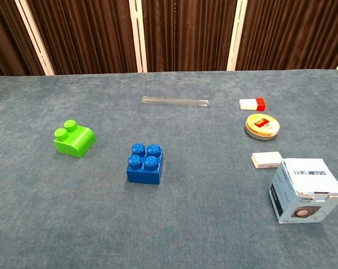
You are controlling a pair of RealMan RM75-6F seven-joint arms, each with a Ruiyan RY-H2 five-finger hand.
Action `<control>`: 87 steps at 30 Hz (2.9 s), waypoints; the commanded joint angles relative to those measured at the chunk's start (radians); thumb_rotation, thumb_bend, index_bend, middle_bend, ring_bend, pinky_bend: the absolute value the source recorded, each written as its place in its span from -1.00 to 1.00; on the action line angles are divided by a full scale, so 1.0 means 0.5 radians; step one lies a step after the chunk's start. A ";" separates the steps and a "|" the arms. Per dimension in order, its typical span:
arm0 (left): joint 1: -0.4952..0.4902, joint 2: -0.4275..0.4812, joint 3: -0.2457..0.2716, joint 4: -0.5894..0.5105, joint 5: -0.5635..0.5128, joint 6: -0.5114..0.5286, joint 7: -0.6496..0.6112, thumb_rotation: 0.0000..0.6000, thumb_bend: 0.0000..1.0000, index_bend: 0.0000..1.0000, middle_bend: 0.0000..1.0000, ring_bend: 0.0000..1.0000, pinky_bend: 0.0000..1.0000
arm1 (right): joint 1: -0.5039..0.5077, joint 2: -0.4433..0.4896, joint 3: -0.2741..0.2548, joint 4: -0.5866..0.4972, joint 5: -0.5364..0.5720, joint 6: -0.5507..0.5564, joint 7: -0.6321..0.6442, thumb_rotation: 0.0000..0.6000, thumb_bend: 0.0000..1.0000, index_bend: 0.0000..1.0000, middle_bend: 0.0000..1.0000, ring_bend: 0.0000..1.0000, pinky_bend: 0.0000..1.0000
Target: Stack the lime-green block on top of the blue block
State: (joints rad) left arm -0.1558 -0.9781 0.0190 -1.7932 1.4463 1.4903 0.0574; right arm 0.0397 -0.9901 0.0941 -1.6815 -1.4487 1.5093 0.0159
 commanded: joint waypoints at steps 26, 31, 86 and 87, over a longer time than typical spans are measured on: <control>-0.861 -0.659 -0.376 0.703 -0.450 -1.198 0.357 1.00 -1.00 -0.99 -0.95 -0.99 -1.00 | 0.051 -0.012 0.055 -0.002 0.128 -0.091 -0.050 1.00 -1.00 -0.97 -1.00 -1.00 -1.00; -0.984 -0.809 -0.382 0.890 -0.569 -1.391 0.385 1.00 -1.00 -0.93 -0.88 -0.95 -0.99 | 0.058 -0.028 0.067 0.036 0.205 -0.133 -0.071 1.00 -1.00 -0.97 -1.00 -1.00 -1.00; -1.531 -0.991 -0.518 -0.026 -1.431 -1.114 1.220 1.00 -0.94 -0.01 0.01 -0.16 -0.24 | 0.037 0.026 0.066 0.030 0.219 -0.157 0.057 1.00 -0.99 -0.97 -1.00 -1.00 -1.00; -1.567 -1.025 -0.511 -0.028 -1.506 -1.065 1.300 1.00 -0.95 -0.01 0.01 -0.16 -0.24 | 0.035 0.028 0.066 0.032 0.219 -0.154 0.065 1.00 -0.99 -0.97 -1.00 -1.00 -1.00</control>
State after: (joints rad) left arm -0.8848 -1.4440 -0.2441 -1.7903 0.7817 0.9035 0.6143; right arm 0.0584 -0.9773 0.1270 -1.6665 -1.3396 1.4309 0.0456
